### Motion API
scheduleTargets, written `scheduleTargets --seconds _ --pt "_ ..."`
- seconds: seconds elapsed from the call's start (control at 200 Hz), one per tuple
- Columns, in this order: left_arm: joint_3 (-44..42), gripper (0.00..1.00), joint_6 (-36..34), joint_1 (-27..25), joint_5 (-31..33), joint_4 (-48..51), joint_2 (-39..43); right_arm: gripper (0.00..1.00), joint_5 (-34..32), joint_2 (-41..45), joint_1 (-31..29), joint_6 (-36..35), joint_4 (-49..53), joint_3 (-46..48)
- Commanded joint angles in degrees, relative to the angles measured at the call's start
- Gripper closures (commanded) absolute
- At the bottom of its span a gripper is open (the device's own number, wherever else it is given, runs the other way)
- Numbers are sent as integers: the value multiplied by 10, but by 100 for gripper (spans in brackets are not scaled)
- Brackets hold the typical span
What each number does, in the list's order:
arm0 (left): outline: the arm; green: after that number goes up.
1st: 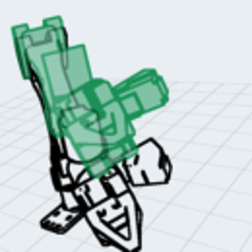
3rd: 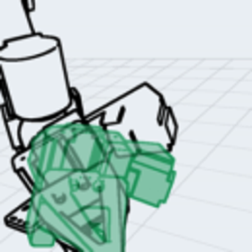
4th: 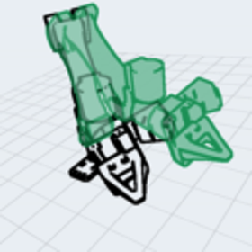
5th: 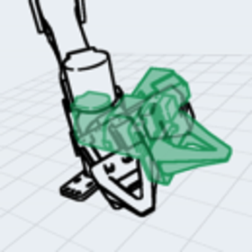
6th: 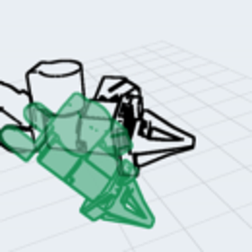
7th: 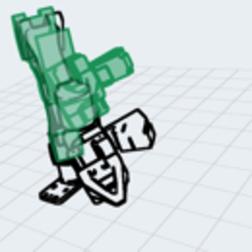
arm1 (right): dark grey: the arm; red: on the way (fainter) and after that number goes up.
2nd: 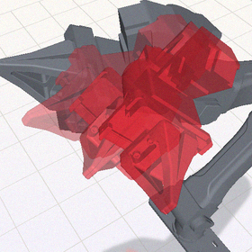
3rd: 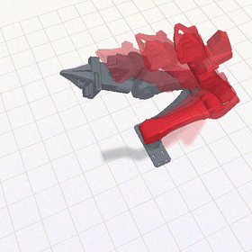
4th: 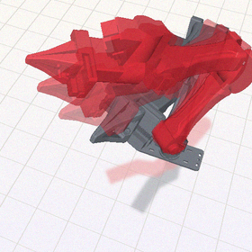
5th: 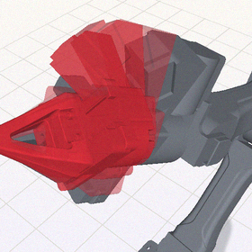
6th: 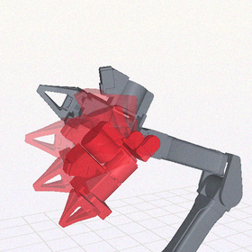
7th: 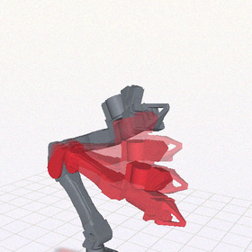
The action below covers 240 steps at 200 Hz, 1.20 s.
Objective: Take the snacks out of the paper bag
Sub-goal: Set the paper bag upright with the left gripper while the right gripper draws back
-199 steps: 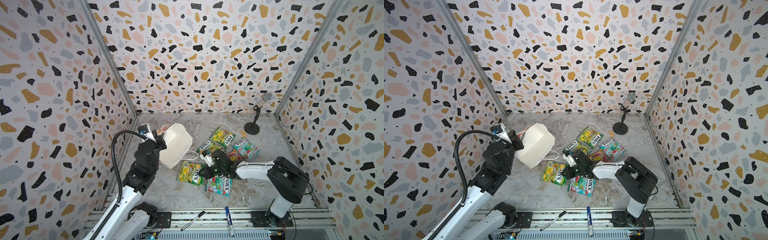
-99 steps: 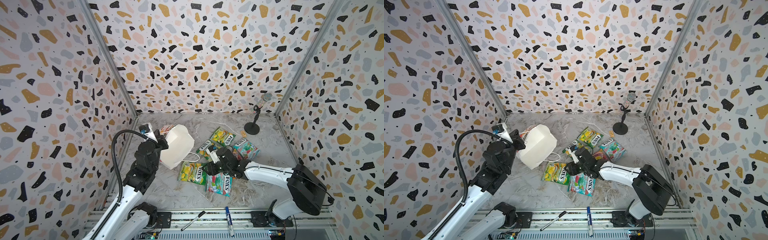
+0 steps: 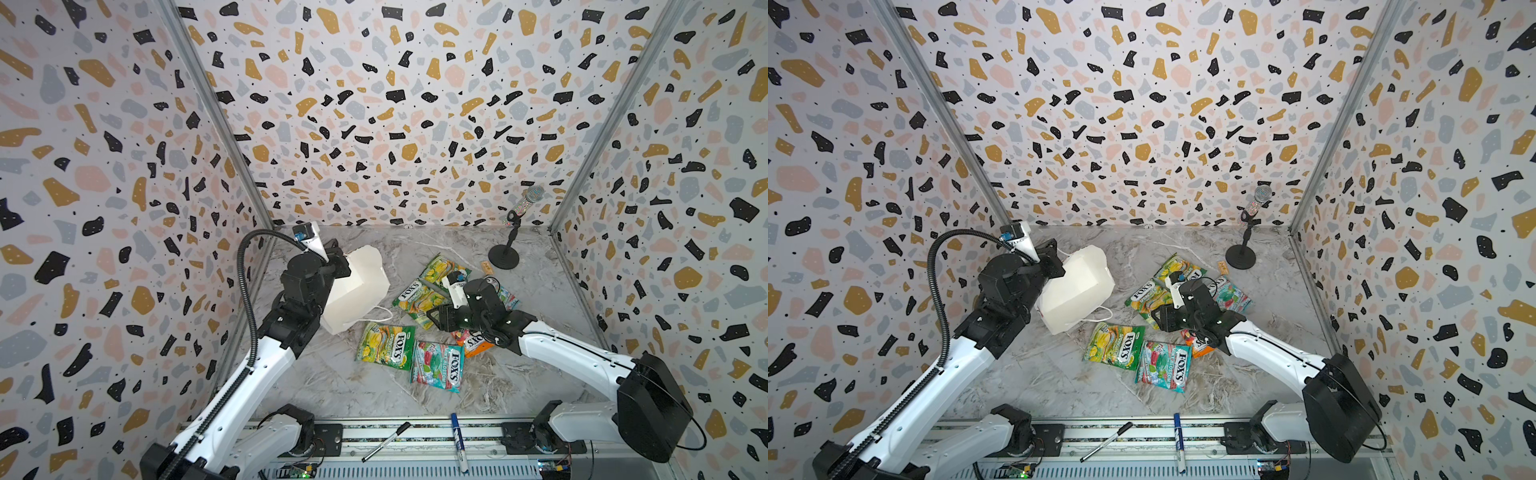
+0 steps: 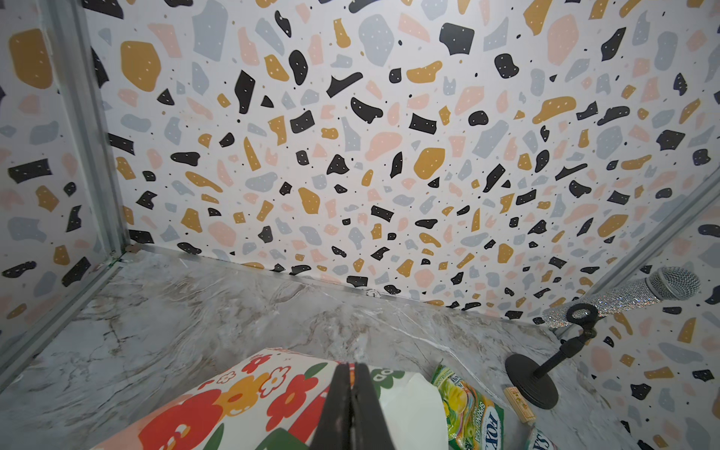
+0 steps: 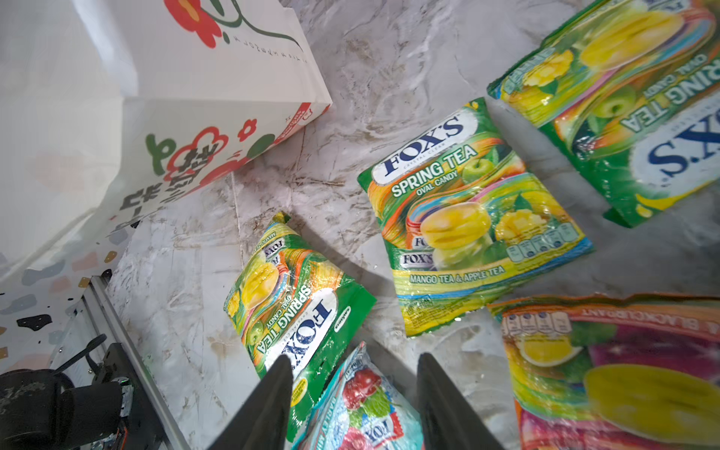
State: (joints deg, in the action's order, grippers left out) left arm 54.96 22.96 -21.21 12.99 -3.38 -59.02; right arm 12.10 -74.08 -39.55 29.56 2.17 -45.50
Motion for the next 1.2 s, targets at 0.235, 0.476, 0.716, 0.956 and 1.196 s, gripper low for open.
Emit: scheduleTargets --seconds 0.235,0.476,0.716,0.956,1.196 --pt "72 100 34 2 -91 -22 -51 46 -4 43 30 -9 35 20" --pt "97 100 57 3 -135 -24 -74 47 39 41 44 4 1 25" --pt "108 100 82 3 -169 -37 -84 48 106 -3 50 26 -58 2" --pt "99 100 71 5 -158 -41 -95 48 124 -59 50 28 -75 -54" --pt "93 100 44 42 -160 -37 -113 48 121 -68 50 25 -65 -88"
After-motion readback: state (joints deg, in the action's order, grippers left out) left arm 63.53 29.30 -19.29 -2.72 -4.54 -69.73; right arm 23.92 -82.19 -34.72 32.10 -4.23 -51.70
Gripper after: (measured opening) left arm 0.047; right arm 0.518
